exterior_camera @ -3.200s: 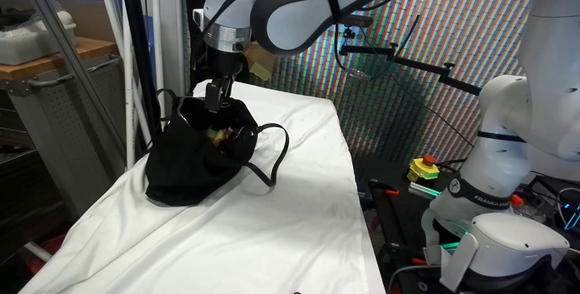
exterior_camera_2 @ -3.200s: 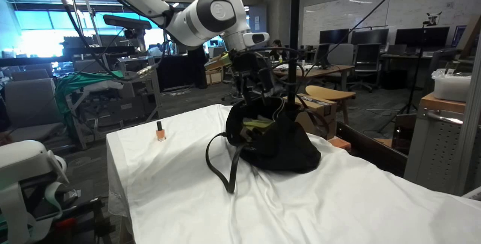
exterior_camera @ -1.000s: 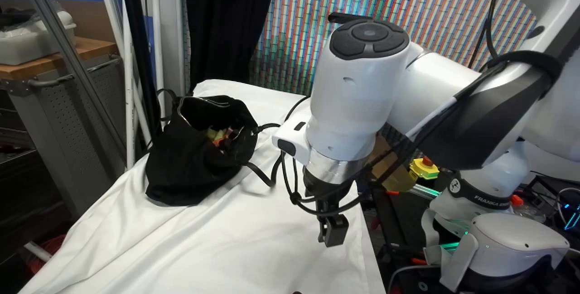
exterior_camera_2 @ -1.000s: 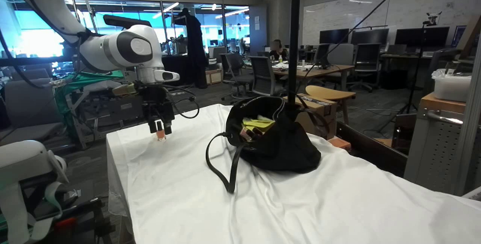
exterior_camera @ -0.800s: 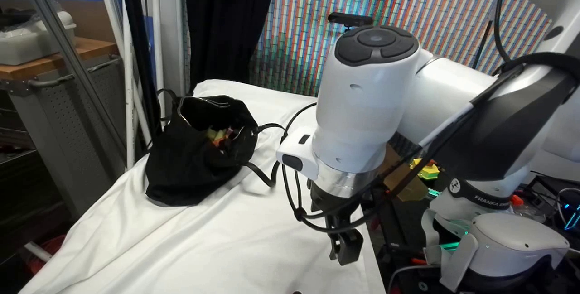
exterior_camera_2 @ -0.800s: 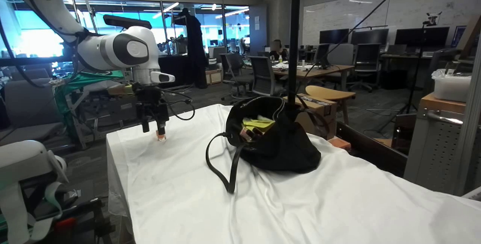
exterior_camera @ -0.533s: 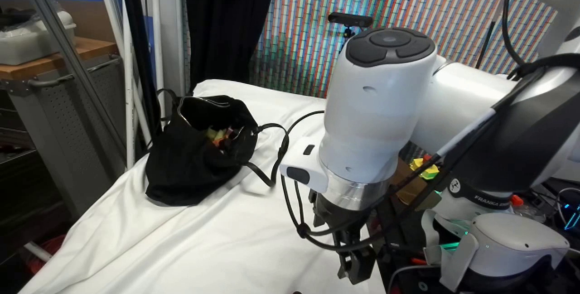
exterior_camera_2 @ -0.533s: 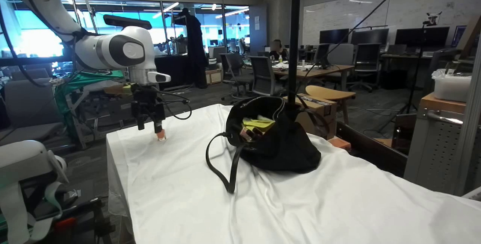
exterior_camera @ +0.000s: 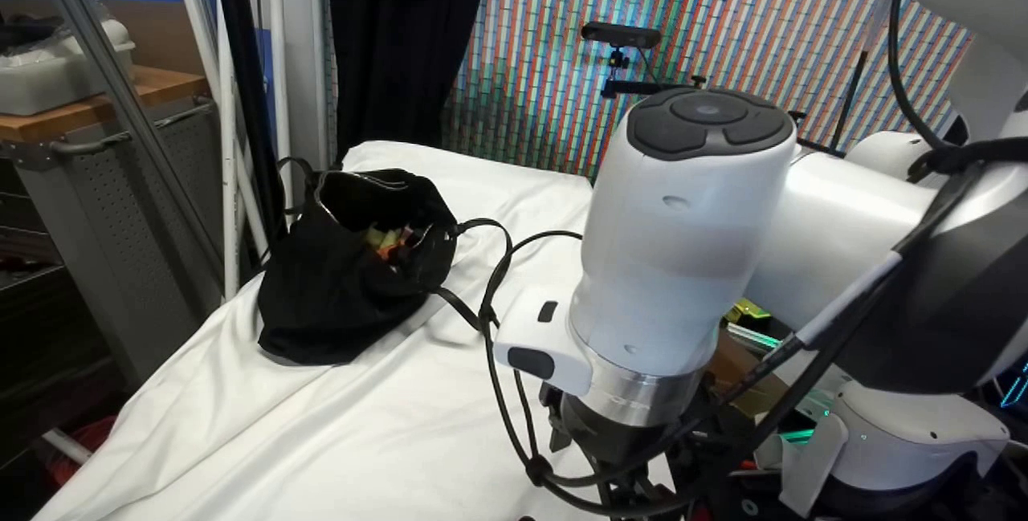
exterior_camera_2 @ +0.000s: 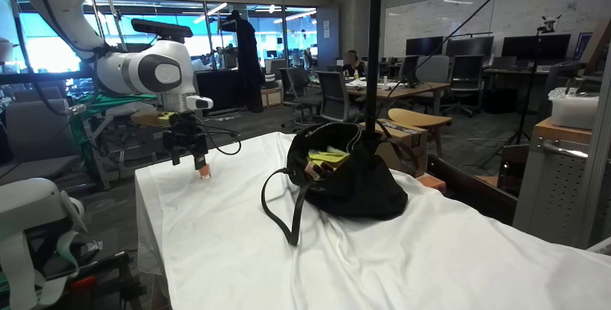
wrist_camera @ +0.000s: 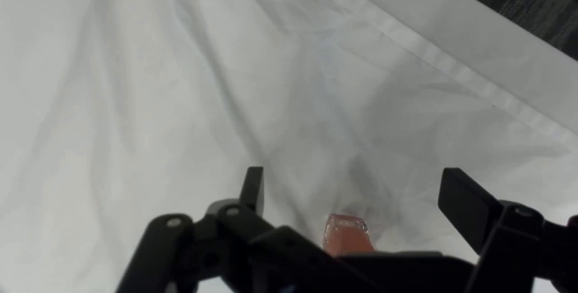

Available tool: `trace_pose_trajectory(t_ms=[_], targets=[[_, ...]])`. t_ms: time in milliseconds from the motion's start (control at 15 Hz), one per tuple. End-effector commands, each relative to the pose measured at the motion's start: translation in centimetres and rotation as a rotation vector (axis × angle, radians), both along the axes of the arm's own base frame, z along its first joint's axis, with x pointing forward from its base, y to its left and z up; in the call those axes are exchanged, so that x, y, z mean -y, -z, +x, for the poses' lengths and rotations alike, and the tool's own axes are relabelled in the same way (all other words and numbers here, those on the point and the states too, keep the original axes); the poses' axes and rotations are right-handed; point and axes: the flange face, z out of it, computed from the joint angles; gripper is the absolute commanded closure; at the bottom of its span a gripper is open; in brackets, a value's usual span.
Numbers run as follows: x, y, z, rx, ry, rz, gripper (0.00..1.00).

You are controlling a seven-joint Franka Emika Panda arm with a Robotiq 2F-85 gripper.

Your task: Pick up the nail polish and put them in the bag

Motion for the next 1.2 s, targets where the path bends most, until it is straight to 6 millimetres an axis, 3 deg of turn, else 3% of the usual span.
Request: trace_pose_trajectory(t_ms=[0,1133], targets=[[-1.7,0.3,1.1,-0.005,-0.024,0.045,0.0],[-3.5,1.3,5.2,-0.039,-0.055,0.122,0.0]])
